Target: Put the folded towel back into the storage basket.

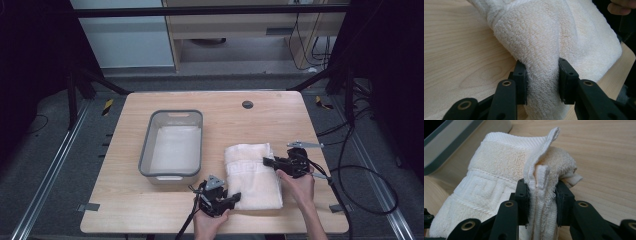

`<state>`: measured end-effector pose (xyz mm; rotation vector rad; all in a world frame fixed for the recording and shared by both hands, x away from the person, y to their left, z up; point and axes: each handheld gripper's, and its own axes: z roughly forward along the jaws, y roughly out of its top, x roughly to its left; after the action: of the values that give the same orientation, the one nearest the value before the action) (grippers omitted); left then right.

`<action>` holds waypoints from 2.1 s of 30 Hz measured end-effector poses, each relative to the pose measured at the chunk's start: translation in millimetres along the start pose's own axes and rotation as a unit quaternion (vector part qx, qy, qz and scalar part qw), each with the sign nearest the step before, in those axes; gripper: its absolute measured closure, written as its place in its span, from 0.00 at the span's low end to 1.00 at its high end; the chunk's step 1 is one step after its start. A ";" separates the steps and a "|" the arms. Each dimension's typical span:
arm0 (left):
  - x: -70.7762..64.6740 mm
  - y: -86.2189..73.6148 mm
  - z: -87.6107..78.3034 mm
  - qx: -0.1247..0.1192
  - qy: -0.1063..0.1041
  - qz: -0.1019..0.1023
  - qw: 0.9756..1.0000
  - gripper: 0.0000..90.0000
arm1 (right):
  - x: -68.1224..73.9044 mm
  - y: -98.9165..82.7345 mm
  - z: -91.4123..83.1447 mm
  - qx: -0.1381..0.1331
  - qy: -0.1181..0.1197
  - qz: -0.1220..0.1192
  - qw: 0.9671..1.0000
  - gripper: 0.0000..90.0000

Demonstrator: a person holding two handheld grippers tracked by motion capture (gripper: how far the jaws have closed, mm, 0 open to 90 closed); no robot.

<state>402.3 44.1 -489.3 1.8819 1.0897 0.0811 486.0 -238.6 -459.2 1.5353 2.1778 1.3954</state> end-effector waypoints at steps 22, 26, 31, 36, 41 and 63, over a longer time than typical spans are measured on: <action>-17.0 49.6 -49.7 -0.054 -0.010 0.060 0.997 0.72 | 33.8 38.0 -50.9 -0.104 0.015 -0.036 0.994 0.77; -16.9 58.8 -61.0 -0.063 -0.005 0.071 0.996 0.72 | 41.6 46.9 -54.4 -0.119 0.020 -0.042 0.992 0.77; -16.5 67.1 -70.9 -0.070 0.004 0.084 0.994 0.72 | 49.8 56.5 -56.1 -0.132 0.023 -0.047 0.990 0.77; -12.3 76.7 -85.8 -0.077 0.016 0.095 0.992 0.72 | 61.0 67.5 -54.4 -0.145 0.028 -0.054 0.988 0.77; -6.7 82.3 -98.2 -0.083 0.020 0.099 0.991 0.72 | 74.5 78.6 -50.6 -0.154 0.032 -0.061 0.986 0.77; 29.7 99.6 -138.2 -0.099 0.042 0.102 0.989 0.72 | 116.2 112.8 -21.1 -0.168 0.041 -0.081 0.982 0.77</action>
<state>420.9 141.9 -348.0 1.8180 0.9058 0.3760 495.1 -152.7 -320.7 1.1757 1.9309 1.6908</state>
